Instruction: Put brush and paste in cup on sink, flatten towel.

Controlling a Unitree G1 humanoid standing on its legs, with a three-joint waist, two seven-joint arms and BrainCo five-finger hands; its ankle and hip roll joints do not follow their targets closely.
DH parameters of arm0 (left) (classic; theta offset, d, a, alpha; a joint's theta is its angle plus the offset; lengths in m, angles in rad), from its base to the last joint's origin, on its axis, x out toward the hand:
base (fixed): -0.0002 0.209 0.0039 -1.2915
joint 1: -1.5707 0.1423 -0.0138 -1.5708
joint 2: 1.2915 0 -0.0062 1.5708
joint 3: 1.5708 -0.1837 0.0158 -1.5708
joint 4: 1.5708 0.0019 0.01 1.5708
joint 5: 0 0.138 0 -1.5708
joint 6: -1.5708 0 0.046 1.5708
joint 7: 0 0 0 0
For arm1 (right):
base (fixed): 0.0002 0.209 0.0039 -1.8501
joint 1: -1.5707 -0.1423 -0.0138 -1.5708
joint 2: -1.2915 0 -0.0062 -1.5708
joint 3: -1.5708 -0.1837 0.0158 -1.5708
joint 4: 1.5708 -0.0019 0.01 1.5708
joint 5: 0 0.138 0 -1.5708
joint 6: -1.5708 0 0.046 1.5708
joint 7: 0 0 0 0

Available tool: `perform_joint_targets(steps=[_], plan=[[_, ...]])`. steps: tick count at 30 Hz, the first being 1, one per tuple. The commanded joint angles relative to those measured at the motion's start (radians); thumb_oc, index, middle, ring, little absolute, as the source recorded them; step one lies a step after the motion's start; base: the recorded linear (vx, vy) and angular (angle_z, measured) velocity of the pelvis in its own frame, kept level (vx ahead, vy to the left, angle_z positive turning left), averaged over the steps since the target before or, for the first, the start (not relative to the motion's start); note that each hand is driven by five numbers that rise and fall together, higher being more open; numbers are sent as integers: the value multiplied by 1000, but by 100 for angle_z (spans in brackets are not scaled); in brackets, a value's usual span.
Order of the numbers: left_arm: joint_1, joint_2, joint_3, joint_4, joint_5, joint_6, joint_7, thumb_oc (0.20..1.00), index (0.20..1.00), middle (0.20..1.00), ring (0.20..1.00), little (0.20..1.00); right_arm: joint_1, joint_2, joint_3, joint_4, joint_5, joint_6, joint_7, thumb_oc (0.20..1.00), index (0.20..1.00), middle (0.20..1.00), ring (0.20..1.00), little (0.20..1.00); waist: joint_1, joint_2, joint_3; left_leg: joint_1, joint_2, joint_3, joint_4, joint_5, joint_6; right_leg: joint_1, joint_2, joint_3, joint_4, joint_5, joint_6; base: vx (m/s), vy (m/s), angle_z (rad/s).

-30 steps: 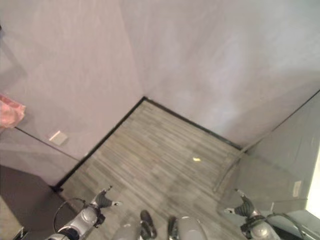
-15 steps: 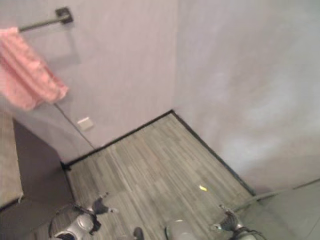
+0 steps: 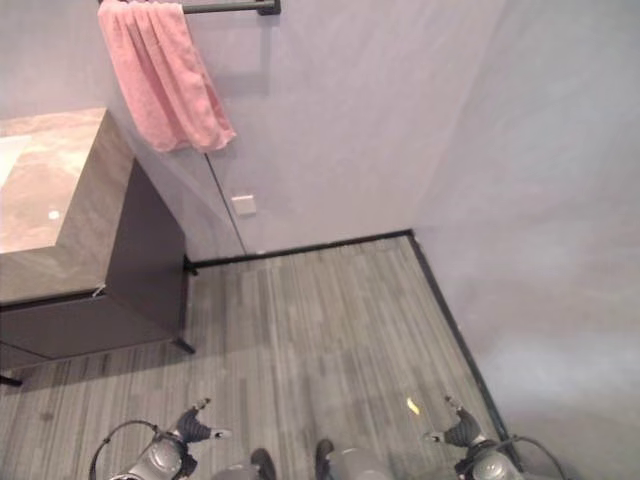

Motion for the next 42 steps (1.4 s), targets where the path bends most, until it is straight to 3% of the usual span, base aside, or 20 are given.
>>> perform_joint_targets(steps=[1,7,10,13,15,16,20,24,26,27,32,34,35,36,38,39,40,41,42], plan=[[-12,27,21,-3,-25,-10,10,1000,1000,1000,1000,1000,25,-12,-42,5,27,-8,-18,1000,1000,1000,1000,1000,-15,-3,-12,2,-51,-29,28,-32,3,69,-78,128,-86,81,168,62,101,-5],[1,33,28,-2,-17,-8,4,1000,1000,1000,1000,1000,13,12,-32,-20,22,-9,-14,1000,1000,1000,1000,1000,-4,13,-10,47,-94,-68,-54,-30,33,39,-100,124,9,88,195,47,107,4],[3,39,25,-2,-16,-9,2,1000,1000,1000,1000,1000,12,19,-29,-31,15,-11,-13,1000,1000,1000,1000,1000,-9,17,-1,71,-109,-87,-78,-26,44,6,-107,142,92,135,215,33,95,20],[8,49,20,-15,-15,-11,-3,1000,1000,1000,1000,1000,20,19,-30,-59,10,-14,-16,1000,1000,1000,1000,1000,-19,23,13,90,-114,-106,-101,-18,53,-36,-79,175,177,159,211,46,74,27],[8,51,19,-13,-19,-15,-6,1000,1000,1000,1000,1000,25,24,-35,-54,26,-20,-18,1000,1000,1000,1000,1000,-36,25,11,105,-119,-128,-115,-21,51,-55,-18,234,144,127,205,95,25,19],[7,52,21,-12,-19,-16,-7,1000,1000,1000,1000,1000,29,23,-38,-57,30,-22,-18,1000,1000,1000,1000,1000,-36,24,12,108,-120,-129,-113,-24,50,-50,-13,235,125,119,203,104,14,29],[3,52,35,-14,-25,-22,-5,1000,1000,1000,1000,1000,40,12,-69,-79,78,-36,-21,1000,1000,1000,1000,1000,-53,19,17,134,-144,-127,-122,-51,47,-143,7,228,-23,190,213,141,-7,1],[-17,43,48,-29,-34,-24,6,1000,1000,1000,1000,1000,51,6,-98,-121,105,-42,-26,1000,1000,1000,1000,1000,-82,19,42,187,-170,-162,-113,-87,37,-184,-23,193,-135,261,239,224,-22,19],[-19,36,48,-36,-37,-25,9,1000,1000,1000,1000,1000,51,1,-96,-125,100,-43,-23,1000,1000,1000,1000,1000,-89,21,40,205,-177,-178,-100,-101,33,-171,-31,170,-133,265,236,256,-94,40],[-18,31,45,-40,-39,-25,9,1000,1000,1000,1000,1000,48,-6,-93,-115,98,-40,-22,1000,1000,1000,1000,1000,-89,25,22,218,-180,-191,-77,-115,23,-141,-32,171,-142,262,216,314,-156,53],[-24,11,53,-31,-64,-21,12,1000,1000,1000,1000,1000,34,-47,-65,-148,69,-37,-14,1000,1000,1000,1000,1000,-94,46,3,205,-154,-209,64,-83,-29,-84,-1,149,-96,206,166,247,-157,46],[-32,4,47,-25,-56,-15,10,1000,1000,1000,1000,1000,49,-69,-67,-182,51,-35,-10,1000,1000,1000,1000,1000,-99,48,2,147,-122,-202,242,30,-104,-32,-3,133,-108,186,136,162,-166,52],[-32,5,47,-25,-55,-15,10,1000,1000,1000,1000,1000,49,-68,-68,-182,51,-35,-10,1000,1000,1000,1000,1000,-101,45,0,143,-124,-203,241,34,-104,-35,-6,132,-111,189,136,111,-186,40],[-42,5,40,-24,-58,-11,8,1000,1000,1000,1000,1000,52,-73,-73,-185,55,-32,-15,1000,1000,1000,1000,1000,-93,27,10,73,-116,-204,383,118,-149,4,-16,134,-131,177,111,54,-113,34],[-49,7,34,-26,-59,-11,11,1000,1000,1000,1000,1000,48,-78,-66,-178,50,-30,-19,1000,1000,1000,1000,1000,-78,17,24,32,-118,-202,441,143,-164,18,-22,135,-135,173,97,130,-140,24],[-50,4,27,-21,-65,-10,18,1000,1000,1000,1000,1000,52,-67,-61,-133,40,-18,-34,1000,1000,1000,1000,1000,-76,17,25,1,-15,-103,315,104,-113,59,-39,121,-153,148,103,178,-110,6],[-50,3,27,-21,-65,-10,18,1000,1000,1000,1000,1000,52,-67,-62,-133,40,-18,-34,1000,1000,1000,1000,1000,-75,17,27,3,-15,-102,315,104,-113,60,-39,123,-153,148,103,274,49,23],[-48,3,22,-18,-55,-12,21,1000,1000,1000,1000,1000,57,-69,-68,-123,35,-15,-48,1000,1000,1000,1000,1000,-71,33,19,-2,52,-82,121,72,-94,75,-52,120,-164,114,124,120,101,28],[-49,3,22,-18,-55,-13,22,1000,1000,1000,1000,1000,57,-69,-68,-123,35,-15,-48,1000,1000,1000,1000,1000,-70,31,17,-1,49,-80,114,77,-93,73,-54,121,-165,116,125,189,191,21]])
